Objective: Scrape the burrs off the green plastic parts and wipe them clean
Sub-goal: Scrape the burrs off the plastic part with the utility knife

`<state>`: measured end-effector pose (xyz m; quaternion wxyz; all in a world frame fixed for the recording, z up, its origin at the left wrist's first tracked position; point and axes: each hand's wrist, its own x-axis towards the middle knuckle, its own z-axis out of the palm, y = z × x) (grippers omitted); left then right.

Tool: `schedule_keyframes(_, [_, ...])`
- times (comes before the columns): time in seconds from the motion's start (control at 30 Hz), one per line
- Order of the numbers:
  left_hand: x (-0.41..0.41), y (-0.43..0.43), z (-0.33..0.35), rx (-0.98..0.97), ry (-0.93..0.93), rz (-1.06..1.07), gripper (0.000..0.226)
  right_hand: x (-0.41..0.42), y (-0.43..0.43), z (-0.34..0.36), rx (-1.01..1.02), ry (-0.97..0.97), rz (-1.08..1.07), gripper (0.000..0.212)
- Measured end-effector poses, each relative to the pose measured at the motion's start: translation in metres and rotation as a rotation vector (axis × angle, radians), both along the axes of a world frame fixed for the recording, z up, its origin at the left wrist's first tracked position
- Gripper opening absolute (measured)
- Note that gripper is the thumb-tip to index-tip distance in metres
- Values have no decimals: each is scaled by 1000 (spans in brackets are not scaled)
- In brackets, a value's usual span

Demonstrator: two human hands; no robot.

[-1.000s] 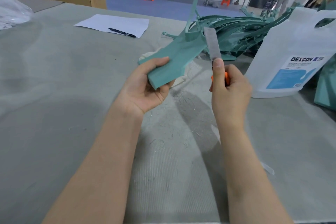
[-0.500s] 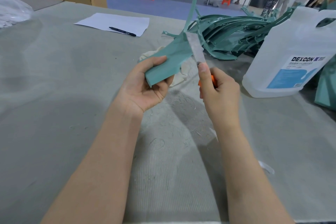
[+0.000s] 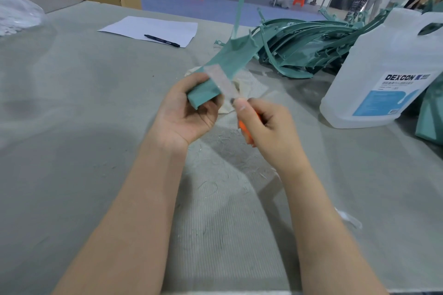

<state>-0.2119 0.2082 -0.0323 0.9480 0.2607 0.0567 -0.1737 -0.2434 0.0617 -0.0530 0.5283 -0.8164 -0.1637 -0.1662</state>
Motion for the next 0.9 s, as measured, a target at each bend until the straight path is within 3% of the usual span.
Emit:
schedule_keyframes(0.07, [2, 1, -1, 17, 15, 31, 20, -2, 5, -1, -51, -4, 39, 63])
schedule_keyframes(0.17, [1, 1, 1, 11, -9, 1, 15, -2, 5, 2, 50, -42, -5, 61])
schedule_keyframes(0.33, [-3, -1, 4, 109, -39, -41, 29, 4, -8, 5, 136, -148, -384, 69])
schedule_keyframes(0.43, [-2, -2, 4, 132, -42, -52, 30, 6, -12, 5, 134, -156, -506, 67])
schedule_keyframes(0.7, [-3, -2, 3, 119, -50, -74, 39, 8, -13, 0, 48, -192, -536, 51])
schedule_keyframes(0.9, [-2, 2, 1, 84, -41, -80, 42, 6, -9, -1, 7, -171, -437, 60])
